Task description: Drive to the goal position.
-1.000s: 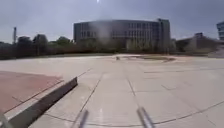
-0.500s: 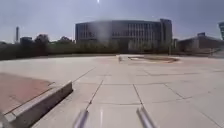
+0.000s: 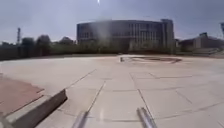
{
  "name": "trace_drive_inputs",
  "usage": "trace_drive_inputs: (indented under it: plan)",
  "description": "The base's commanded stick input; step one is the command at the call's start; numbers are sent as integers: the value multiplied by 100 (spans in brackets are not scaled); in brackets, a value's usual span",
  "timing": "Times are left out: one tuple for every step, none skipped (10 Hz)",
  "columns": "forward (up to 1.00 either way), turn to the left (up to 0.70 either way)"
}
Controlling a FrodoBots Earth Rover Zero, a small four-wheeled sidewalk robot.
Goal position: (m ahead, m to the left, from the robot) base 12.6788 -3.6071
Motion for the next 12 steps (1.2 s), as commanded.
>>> trace_drive_inputs:
  plan:
    - [70,-23]
    - [70,-13]
    - [70,0]
    - [70,0]
    - [70,0]
    - [70,0]
    - [70,0]
    - [70,0]
    - [70,0]
    - [70,0]
    - [70,0]
    - [70,0]
